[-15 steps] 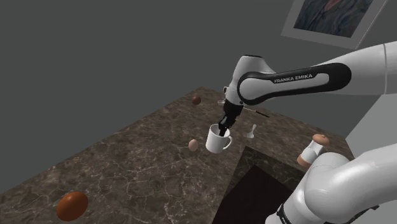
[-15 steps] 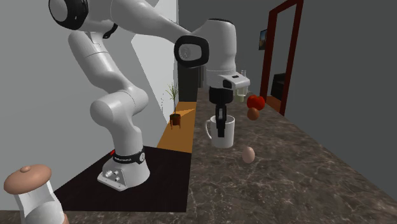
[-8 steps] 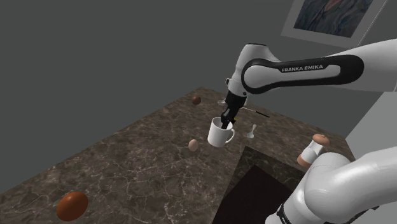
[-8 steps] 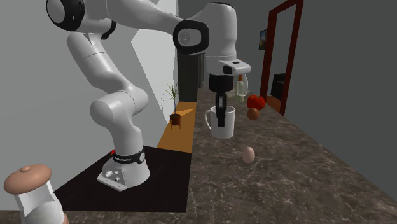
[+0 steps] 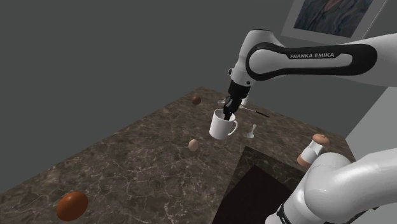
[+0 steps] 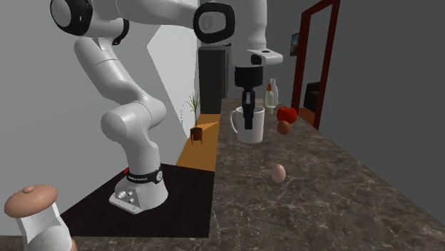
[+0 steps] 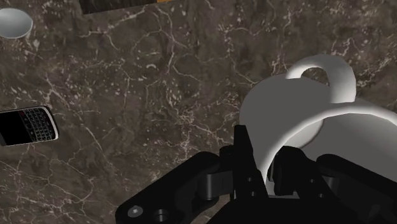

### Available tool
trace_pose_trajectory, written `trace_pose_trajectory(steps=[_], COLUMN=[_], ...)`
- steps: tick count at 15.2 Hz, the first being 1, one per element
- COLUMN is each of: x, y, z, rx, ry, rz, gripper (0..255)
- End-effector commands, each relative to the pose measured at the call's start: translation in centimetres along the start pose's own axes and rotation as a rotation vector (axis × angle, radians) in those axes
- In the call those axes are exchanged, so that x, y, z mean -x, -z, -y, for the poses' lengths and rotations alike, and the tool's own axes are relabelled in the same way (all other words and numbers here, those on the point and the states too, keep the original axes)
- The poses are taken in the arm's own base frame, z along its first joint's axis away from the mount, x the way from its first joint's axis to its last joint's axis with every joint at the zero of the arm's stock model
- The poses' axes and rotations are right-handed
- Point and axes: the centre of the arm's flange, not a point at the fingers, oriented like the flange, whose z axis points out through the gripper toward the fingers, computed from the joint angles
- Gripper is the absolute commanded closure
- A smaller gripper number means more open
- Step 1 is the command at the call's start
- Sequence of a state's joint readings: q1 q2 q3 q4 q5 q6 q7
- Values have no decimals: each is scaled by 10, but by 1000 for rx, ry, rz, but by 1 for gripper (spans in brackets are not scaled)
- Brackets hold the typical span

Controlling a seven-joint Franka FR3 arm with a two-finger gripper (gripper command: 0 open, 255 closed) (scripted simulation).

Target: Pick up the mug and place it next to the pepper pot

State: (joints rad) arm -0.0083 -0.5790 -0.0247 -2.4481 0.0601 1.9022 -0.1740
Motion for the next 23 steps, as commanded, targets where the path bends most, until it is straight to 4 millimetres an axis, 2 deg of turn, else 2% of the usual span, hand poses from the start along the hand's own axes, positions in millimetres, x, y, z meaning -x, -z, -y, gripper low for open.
trace_pose_trajectory(steps=[1,19,23], x=[-1,-5,34], y=[11,104,108], z=[0,6,-29], rx=[0,0,0], ry=[0,0,0], rz=[0,0,0], gripper=[255,255,255])
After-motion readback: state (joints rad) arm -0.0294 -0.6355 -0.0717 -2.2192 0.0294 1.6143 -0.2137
